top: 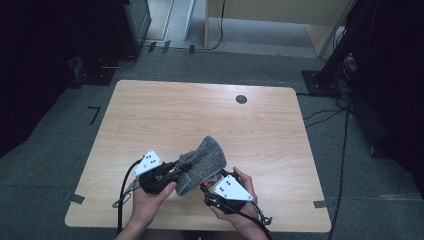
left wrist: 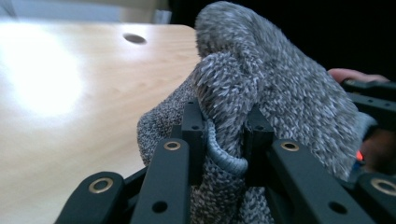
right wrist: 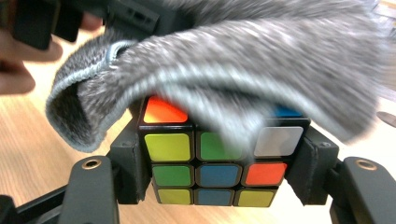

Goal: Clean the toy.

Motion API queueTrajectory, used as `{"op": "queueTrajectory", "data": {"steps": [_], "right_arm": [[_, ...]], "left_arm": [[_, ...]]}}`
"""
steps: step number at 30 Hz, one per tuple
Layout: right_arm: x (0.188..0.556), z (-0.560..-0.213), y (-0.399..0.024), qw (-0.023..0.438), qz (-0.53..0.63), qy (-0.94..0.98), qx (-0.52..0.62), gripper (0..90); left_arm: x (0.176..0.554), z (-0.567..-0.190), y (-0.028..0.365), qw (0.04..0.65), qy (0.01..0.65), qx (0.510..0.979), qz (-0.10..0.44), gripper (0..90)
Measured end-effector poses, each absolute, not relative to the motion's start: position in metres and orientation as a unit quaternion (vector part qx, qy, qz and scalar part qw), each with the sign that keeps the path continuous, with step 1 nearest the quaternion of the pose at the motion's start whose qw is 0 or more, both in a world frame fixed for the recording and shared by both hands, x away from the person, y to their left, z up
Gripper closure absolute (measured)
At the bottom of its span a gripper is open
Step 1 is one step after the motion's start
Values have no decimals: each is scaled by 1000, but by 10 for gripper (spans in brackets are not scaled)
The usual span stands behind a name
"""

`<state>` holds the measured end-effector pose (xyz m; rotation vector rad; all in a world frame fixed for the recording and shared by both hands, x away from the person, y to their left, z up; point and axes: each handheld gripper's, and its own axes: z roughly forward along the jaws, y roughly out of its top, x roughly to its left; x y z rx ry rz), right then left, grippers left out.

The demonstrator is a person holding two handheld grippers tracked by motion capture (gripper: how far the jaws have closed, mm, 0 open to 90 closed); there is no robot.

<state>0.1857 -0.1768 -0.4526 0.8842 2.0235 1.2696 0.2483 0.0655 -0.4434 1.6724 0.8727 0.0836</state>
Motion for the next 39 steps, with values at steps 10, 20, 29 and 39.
{"op": "queueTrajectory", "data": {"steps": [10, 20, 29, 39], "right_arm": [[184, -443, -181, 290, 499, 746, 333, 344], [181, -447, -172, 285, 496, 759, 310, 344], [181, -431, -190, 305, 533, 715, 334, 344], [182, -429, -195, 285, 557, 697, 351, 344]], "left_arm": [[261, -459, 64, 592, 372, 711, -74, 760], [265, -459, 72, 614, 368, 690, -103, 755], [265, -473, 63, 581, 351, 730, -78, 755], [250, -474, 39, 592, 275, 753, -86, 752]]}}
